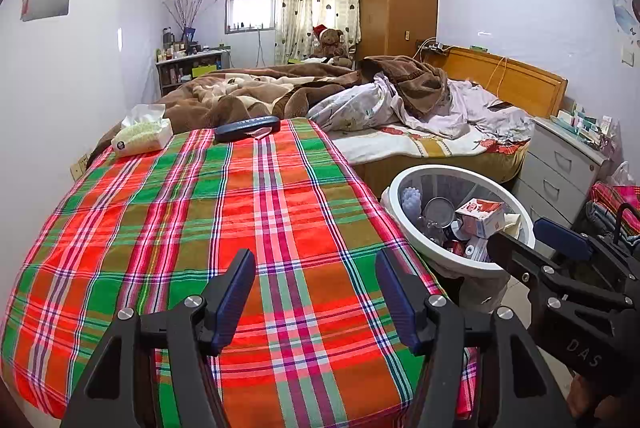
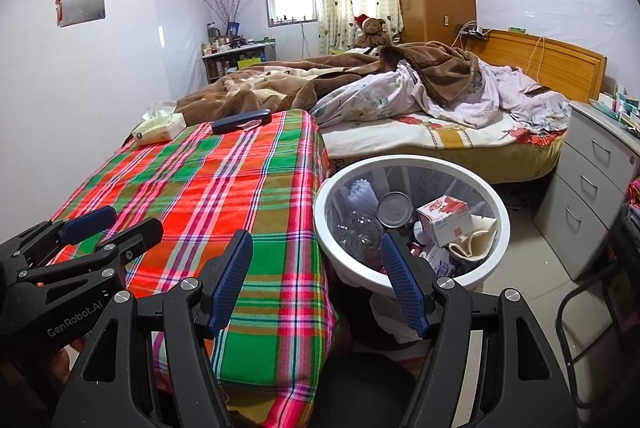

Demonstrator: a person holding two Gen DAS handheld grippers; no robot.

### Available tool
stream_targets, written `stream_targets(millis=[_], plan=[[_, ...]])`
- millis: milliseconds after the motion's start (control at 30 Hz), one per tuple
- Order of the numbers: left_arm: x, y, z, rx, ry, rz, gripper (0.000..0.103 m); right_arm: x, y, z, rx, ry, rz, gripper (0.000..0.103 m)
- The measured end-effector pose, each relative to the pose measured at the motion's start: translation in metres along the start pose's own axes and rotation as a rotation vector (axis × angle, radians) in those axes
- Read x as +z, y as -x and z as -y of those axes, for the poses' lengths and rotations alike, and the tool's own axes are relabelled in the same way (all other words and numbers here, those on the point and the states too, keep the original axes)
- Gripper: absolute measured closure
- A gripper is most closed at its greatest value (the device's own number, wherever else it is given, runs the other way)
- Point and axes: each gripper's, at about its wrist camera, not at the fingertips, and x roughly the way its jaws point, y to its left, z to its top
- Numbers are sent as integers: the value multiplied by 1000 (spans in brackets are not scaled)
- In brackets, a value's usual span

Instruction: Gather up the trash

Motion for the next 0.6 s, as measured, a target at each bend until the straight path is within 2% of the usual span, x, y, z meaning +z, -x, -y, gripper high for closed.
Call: stream_targets(millis=[600], plan=[[-1, 6, -1, 0, 3, 3, 41, 1, 4, -2, -3, 1, 5, 35]])
